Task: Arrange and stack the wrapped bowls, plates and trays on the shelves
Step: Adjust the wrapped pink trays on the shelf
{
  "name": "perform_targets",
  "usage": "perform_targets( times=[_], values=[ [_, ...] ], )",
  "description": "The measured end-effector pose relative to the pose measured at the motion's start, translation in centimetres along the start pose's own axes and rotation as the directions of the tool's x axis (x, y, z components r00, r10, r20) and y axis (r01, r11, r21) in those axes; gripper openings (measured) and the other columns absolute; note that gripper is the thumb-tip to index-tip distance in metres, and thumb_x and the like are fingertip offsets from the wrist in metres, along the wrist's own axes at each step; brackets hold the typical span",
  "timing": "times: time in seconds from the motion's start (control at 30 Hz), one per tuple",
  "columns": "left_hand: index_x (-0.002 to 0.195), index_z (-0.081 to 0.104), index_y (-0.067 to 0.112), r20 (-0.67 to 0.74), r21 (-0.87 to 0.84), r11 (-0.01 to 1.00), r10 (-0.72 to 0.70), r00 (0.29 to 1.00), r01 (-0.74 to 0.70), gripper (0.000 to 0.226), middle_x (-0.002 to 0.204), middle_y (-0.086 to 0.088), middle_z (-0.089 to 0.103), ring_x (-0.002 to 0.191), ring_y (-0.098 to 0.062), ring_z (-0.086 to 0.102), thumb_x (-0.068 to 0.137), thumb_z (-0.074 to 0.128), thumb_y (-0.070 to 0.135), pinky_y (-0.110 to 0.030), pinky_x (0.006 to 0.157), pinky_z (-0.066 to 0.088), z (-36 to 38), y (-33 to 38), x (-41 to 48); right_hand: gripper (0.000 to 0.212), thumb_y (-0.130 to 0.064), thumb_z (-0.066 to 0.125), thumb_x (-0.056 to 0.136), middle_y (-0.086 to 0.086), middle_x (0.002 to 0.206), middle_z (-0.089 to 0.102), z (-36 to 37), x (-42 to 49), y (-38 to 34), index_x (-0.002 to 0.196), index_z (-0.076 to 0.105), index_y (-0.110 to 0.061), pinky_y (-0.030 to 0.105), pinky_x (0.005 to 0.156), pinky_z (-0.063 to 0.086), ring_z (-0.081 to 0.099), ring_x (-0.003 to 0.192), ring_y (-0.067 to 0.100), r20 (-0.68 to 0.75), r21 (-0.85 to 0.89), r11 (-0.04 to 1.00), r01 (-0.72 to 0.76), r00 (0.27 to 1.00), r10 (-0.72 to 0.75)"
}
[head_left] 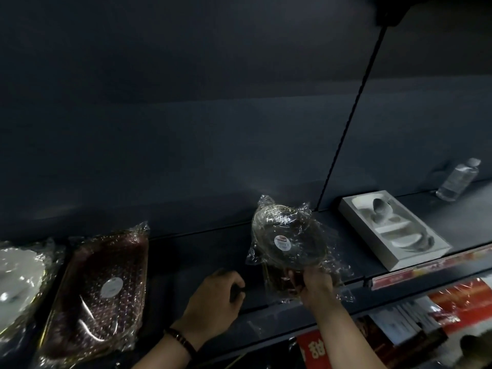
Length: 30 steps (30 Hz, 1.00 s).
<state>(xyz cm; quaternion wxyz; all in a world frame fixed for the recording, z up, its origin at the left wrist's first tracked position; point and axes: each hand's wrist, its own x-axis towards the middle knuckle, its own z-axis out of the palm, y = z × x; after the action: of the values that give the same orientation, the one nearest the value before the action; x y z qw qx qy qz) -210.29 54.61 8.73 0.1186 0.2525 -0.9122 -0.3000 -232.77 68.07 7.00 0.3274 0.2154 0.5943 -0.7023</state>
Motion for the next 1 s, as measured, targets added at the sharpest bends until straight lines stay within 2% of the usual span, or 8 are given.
perform_targets(
  times=[0.07,0.2,0.37,0.53,0.63,0.73,0.9,1.0],
  values=[
    [0.112,0.066,0.039,-0.001,-0.009,1.000,-0.019,1.000,0.019,0.018,0.114,0.021,0.062,0.106,0.004,0.061,0.095,0.070,0.039,-0.019,0.094,0.053,-0.2,-0.1,-0.3,0.011,-0.005,0.072,0.097,0.020,0.097,0.073,0.2,-0.6,0.3,0.104,0.068,0.003,0.041,0.051,0.065,0.072,0.076,0.035,-0.039,-0.023,0.998,0.067,0.997,-0.068],
    [0.133,0.053,0.039,-0.052,-0.039,0.997,-0.068,0.996,0.066,0.042,0.131,0.016,0.053,0.117,-0.003,0.058,0.095,0.071,0.038,-0.027,0.101,0.054,-0.5,-0.5,-1.1,0.027,-0.027,0.082,0.083,0.018,0.091,0.080,0.8,-2.0,1.8,0.098,0.078,-0.005,0.057,0.076,0.066,0.077,0.083,0.041,-0.029,-0.242,0.949,0.205,0.976,-0.218],
    [0.154,0.036,0.031,-0.126,-0.113,0.989,-0.106,0.986,0.092,0.072,0.148,0.006,0.048,0.133,-0.012,0.053,0.092,0.072,0.033,-0.028,0.111,0.047,-0.8,-1.3,-2.3,0.014,-0.019,0.069,0.101,0.018,0.084,0.080,3.0,-5.5,3.6,0.099,0.074,-0.005,0.045,0.063,0.064,0.078,0.070,0.038,0.212,-0.265,0.908,0.324,0.938,-0.273],
    [0.161,0.034,0.024,-0.120,-0.113,0.965,-0.250,0.961,0.237,0.081,0.149,-0.003,0.048,0.137,-0.023,0.054,0.091,0.074,0.029,-0.030,0.112,0.045,-1.9,-3.1,-4.4,0.045,-0.065,0.069,0.077,0.004,0.083,0.080,4.6,0.9,10.4,0.094,0.072,-0.024,0.055,0.072,0.065,0.079,0.079,0.030,0.342,-0.470,0.774,0.423,0.896,-0.283],
    [0.163,0.031,0.025,-0.101,-0.100,0.944,-0.323,0.941,0.313,0.083,0.145,-0.007,0.050,0.134,-0.030,0.054,0.092,0.073,0.027,-0.044,0.110,0.048,-2.3,-4.1,-5.5,0.031,-0.050,0.068,0.090,0.004,0.078,0.077,6.6,-1.6,11.8,0.090,0.071,-0.020,0.051,0.071,0.065,0.077,0.075,0.029,0.341,-0.560,0.722,0.407,0.907,-0.246],
    [0.160,0.036,0.028,-0.064,-0.128,0.909,-0.406,0.912,0.396,0.081,0.140,-0.008,0.054,0.130,-0.030,0.057,0.088,0.071,0.034,-0.046,0.106,0.051,-2.0,-5.5,-6.0,0.021,-0.031,0.065,0.100,0.008,0.081,0.074,7.7,-5.2,11.4,0.086,0.072,-0.016,0.039,0.066,0.056,0.071,0.077,0.027,0.293,-0.626,0.693,0.357,0.932,-0.215],
    [0.142,0.051,0.038,0.012,-0.091,0.905,-0.417,0.909,0.416,0.059,0.140,0.009,0.053,0.128,-0.017,0.057,0.085,0.055,0.050,-0.026,0.101,0.045,-0.6,-8.9,-6.1,0.029,-0.047,0.064,0.090,0.005,0.073,0.077,7.3,-0.4,15.1,0.085,0.075,-0.021,0.057,0.067,0.065,0.077,0.074,0.035,0.325,-0.615,0.727,0.305,0.938,-0.119],
    [0.137,0.056,0.037,-0.035,-0.153,0.901,-0.415,0.909,0.405,0.056,0.139,0.009,0.059,0.131,-0.014,0.055,0.083,0.057,0.048,-0.030,0.106,0.047,-0.4,-9.1,-5.5,0.033,-0.044,0.065,0.094,0.005,0.068,0.071,7.8,-1.8,14.6,0.086,0.073,-0.013,0.041,0.057,0.053,0.065,0.060,0.025,0.331,-0.566,0.767,0.304,0.935,-0.126]
  ],
)
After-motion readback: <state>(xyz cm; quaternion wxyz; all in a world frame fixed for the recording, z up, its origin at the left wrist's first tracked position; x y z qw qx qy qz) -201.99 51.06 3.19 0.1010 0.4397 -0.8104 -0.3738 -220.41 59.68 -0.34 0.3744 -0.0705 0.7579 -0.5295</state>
